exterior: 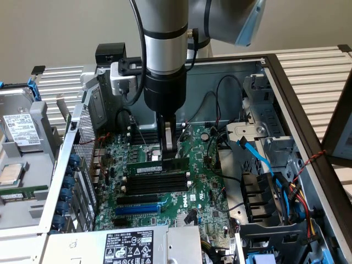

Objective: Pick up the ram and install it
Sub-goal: 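Insert the ram into the slot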

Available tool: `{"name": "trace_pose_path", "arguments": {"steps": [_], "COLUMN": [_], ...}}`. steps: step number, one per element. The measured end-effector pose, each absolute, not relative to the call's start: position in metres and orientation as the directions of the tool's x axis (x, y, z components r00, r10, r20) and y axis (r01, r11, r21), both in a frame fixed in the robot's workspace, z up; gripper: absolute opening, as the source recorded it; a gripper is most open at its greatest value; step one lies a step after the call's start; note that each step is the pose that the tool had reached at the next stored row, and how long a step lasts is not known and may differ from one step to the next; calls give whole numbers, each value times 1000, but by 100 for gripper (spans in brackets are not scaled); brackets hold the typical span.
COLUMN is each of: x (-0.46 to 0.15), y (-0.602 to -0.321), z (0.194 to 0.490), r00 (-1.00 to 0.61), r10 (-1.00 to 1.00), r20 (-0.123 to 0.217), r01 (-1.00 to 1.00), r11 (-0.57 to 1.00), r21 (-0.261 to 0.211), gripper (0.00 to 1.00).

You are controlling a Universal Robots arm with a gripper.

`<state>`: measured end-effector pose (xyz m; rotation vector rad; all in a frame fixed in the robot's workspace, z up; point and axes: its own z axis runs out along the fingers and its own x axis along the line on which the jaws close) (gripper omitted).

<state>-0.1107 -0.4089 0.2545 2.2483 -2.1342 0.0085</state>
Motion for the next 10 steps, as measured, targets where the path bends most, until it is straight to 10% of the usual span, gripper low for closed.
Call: {"name": "trace_pose_path", "arguments": {"steps": [10], "x": [-118], "y": [-409], "z": [240], "r00": [45], "r10": [-999], "r20": [13], "r01": [-999], "r11": [-45], "r21": [25], "gripper": [13]}}
